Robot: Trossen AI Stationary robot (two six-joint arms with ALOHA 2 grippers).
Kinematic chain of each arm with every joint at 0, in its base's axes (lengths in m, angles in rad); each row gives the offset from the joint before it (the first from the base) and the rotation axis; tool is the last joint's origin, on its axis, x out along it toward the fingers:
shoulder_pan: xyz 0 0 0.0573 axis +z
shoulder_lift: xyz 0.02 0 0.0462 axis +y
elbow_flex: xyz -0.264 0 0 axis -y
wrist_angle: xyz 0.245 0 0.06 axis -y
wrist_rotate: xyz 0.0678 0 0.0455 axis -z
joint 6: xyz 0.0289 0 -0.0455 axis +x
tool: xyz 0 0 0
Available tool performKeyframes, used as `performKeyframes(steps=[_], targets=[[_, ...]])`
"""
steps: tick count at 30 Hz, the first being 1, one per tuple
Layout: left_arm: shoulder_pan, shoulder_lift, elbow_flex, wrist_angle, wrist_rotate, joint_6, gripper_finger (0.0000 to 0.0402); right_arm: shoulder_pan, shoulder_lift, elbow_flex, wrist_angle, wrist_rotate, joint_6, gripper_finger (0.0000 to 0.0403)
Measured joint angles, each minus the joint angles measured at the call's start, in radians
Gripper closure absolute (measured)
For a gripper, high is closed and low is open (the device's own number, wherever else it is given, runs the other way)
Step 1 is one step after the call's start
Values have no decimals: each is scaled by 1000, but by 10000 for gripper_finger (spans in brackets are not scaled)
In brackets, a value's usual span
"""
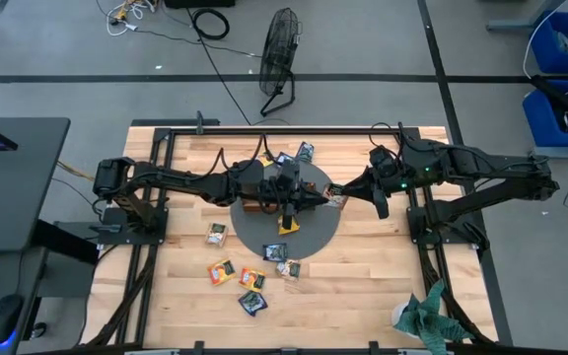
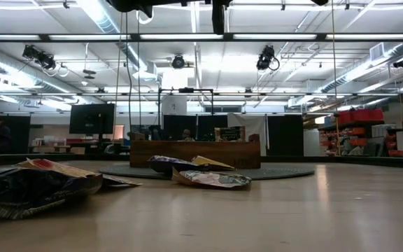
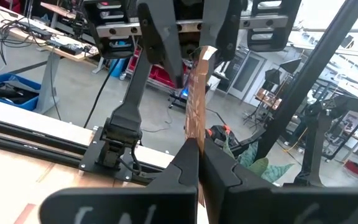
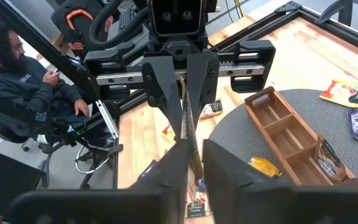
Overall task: Pick & Place Tea
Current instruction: Put the brown tea bag into the right section of the wooden organizer
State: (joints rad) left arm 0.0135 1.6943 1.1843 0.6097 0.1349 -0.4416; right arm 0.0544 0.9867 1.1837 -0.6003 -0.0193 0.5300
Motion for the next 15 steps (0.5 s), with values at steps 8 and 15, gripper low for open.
performKeyframes(steps=[8, 15], targets=[[0, 0, 0, 0, 0, 4, 358, 0, 0, 0, -1, 9, -28, 399], [17, -37, 0, -45, 50, 24, 294, 0, 0, 0, -2, 29, -53, 401]])
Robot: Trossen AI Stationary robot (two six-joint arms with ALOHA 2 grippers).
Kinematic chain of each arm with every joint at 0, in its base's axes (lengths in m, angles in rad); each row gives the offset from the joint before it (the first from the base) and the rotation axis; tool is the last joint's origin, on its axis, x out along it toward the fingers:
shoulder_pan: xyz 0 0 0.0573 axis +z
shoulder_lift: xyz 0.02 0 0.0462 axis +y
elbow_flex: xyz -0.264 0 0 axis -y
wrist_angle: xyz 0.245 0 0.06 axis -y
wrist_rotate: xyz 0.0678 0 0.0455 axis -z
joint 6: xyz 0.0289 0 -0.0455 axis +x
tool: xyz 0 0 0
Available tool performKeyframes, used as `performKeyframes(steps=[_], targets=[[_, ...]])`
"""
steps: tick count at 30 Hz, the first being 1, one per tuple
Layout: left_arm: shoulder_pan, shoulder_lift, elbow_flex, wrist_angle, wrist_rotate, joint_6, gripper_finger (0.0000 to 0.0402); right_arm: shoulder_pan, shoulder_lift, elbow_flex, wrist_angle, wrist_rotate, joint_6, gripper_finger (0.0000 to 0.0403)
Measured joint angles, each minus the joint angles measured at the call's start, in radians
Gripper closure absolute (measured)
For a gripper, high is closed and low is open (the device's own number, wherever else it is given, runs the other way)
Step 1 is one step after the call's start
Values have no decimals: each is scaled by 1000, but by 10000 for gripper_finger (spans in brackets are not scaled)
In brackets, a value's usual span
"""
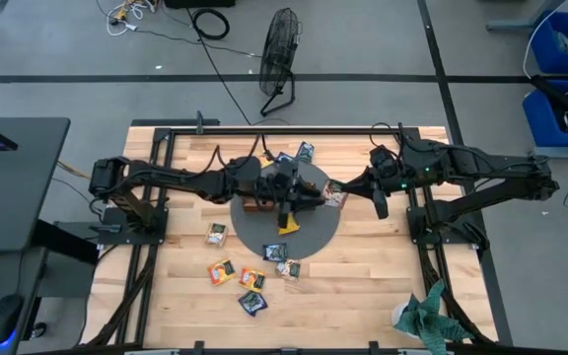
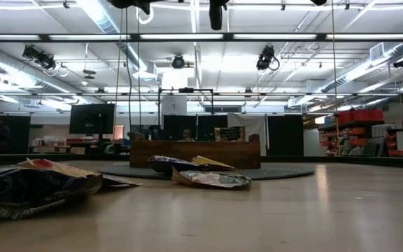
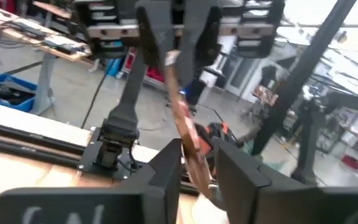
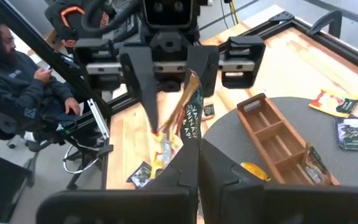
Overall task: Pick & Place Tea
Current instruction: Put the brown tea bag into the right section of the wooden organizer
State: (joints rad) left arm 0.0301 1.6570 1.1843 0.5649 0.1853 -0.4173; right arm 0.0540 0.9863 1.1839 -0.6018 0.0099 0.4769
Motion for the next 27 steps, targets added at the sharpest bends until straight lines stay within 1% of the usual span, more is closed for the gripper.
performKeyframes(steps=[3, 7, 8, 11, 15, 21, 27], targets=[[22, -36, 0, -98, 56, 17, 276, 0, 0, 0, 0, 21, -24, 402], [47, -92, 0, -225, 73, 42, 268, 0, 7, 0, -1, 48, -80, 402], [49, -105, 0, -238, 72, 61, 269, 0, 12, 0, -3, 62, -95, 402], [60, -146, 0, -284, 51, 92, 279, 0, 42, 0, -2, 64, -134, 402], [73, -194, 0, -336, 50, 137, 296, 0, 92, 0, 6, 64, -205, 403], [78, -260, 0, -417, 25, 173, 316, -4, 172, 0, 35, 84, -313, 403], [86, -337, 0, -445, 25, 194, 324, -26, 259, -4, 58, 88, -410, 403]])
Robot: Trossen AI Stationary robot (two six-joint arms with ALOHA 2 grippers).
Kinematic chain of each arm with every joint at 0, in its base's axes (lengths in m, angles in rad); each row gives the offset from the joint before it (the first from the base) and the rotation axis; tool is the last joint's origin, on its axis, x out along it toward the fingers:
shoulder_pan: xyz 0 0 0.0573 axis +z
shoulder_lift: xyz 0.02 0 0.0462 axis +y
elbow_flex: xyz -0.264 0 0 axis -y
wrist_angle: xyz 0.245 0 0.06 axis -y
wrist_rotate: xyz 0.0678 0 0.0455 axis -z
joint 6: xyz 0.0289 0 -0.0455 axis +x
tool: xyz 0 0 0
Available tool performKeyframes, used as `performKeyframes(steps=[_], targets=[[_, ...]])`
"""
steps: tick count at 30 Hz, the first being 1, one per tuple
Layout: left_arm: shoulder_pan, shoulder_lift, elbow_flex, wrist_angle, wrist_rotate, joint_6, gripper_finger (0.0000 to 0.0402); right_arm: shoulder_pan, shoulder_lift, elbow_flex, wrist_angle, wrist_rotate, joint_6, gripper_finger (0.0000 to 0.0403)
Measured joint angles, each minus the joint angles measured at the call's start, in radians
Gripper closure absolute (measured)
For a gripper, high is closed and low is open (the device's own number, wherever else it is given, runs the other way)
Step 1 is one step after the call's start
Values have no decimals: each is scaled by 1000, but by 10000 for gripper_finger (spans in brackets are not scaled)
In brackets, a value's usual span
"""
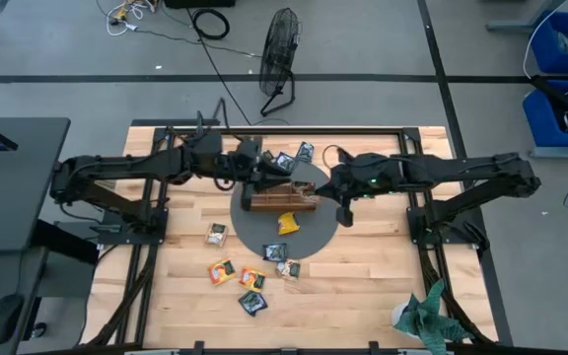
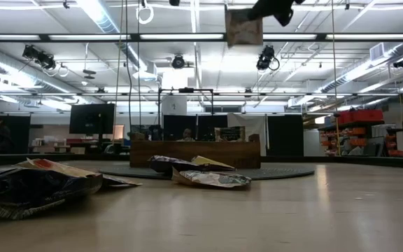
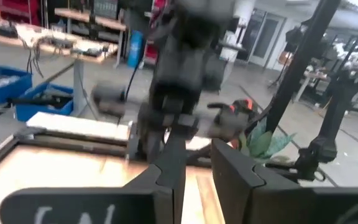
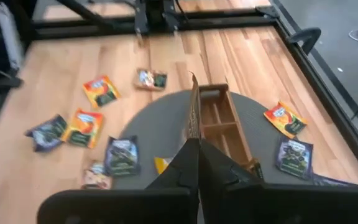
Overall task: Pick & Place Tea
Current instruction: Put the brown tea bag into the right section of the wooden organizer
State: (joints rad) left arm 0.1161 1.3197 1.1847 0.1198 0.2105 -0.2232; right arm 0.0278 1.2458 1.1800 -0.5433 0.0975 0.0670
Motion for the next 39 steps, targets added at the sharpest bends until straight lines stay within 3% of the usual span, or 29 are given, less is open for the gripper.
performKeyframes(steps=[26, 39], targets=[[34, -343, 0, -195, -114, 7, 324, -215, 9, -536, 658, -149, -176, 403], [34, -348, 0, -201, -130, -28, 324, -321, 165, -532, 766, -278, -298, 403]])
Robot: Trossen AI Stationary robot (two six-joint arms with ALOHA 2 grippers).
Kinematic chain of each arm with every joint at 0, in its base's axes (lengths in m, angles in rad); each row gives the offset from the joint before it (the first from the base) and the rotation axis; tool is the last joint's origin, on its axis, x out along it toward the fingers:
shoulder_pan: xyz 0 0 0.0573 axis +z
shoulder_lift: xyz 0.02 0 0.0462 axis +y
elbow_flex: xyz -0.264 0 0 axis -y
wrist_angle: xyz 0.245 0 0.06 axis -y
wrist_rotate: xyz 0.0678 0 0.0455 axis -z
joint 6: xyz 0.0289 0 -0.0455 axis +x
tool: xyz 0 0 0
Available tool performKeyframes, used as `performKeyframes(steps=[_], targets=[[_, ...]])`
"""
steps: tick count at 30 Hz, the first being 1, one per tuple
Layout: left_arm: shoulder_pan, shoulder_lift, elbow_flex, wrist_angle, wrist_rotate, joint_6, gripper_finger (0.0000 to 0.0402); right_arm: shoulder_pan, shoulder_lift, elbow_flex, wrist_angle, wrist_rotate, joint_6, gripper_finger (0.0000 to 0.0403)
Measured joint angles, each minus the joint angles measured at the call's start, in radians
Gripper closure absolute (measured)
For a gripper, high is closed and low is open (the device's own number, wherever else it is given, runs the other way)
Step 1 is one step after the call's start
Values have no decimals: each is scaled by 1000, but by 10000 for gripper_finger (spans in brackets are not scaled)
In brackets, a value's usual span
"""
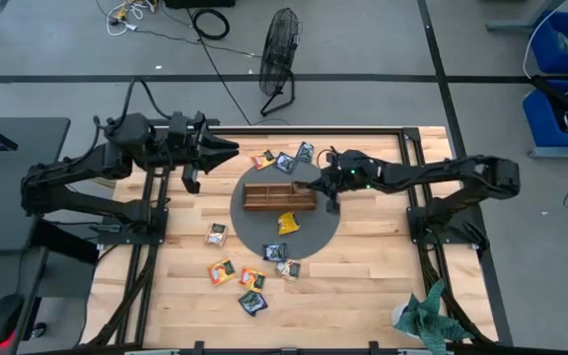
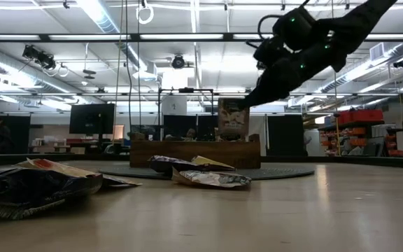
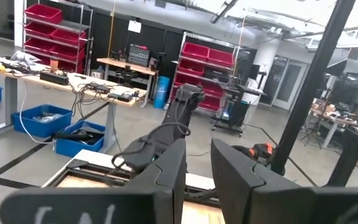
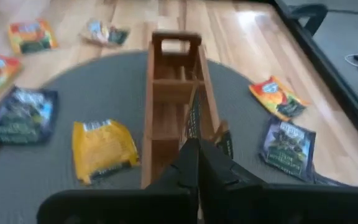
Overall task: Pick & Place Tea
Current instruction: Put the brown tea bag into the right section of the wooden organizer
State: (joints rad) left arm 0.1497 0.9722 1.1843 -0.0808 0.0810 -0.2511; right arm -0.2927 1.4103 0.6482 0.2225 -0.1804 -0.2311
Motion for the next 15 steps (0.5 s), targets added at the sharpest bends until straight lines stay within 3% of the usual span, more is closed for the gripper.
performKeyframes(steps=[8, 15], targets=[[0, -13, 0, -1, -3, -7, 324, -12, 123, 49, -3, -12, -74, 403], [0, -21, 0, 2, -10, -15, 324, -47, 155, 57, -22, -6, -74, 403]])
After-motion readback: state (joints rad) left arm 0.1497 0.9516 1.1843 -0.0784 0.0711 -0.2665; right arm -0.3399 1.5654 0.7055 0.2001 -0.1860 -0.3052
